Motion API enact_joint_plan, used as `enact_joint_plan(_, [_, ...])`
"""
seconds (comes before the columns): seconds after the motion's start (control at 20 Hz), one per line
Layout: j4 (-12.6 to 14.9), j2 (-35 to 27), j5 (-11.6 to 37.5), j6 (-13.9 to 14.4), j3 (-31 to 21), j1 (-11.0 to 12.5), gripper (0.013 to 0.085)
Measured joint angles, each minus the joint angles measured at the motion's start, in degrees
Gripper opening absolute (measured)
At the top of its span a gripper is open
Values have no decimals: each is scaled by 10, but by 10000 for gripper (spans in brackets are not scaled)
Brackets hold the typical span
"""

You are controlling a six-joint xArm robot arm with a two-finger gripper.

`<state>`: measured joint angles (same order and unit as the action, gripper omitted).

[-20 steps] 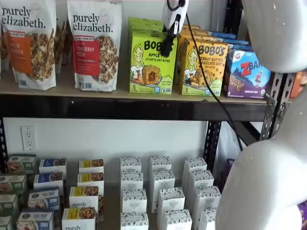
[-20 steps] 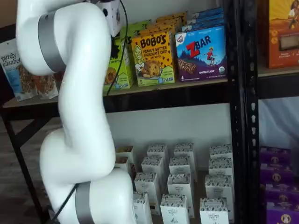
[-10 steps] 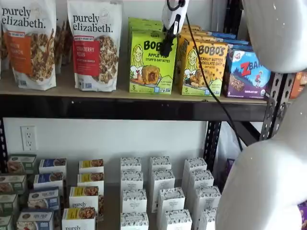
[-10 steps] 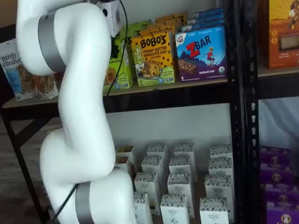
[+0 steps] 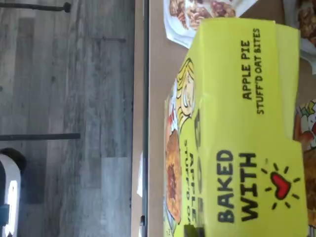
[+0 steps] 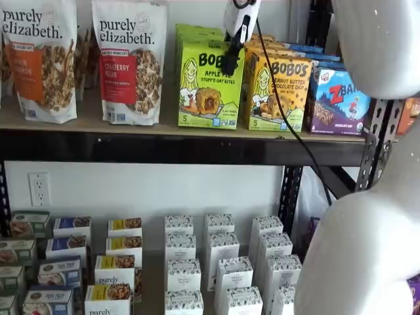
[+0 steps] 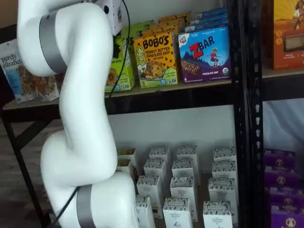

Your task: Pick the green box on the top shelf, the fourth from the left

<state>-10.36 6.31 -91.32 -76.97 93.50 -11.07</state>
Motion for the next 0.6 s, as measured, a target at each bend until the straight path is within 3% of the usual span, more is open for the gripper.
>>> enact_joint_plan(0.6, [22,38,-45,11,-3,-10,250])
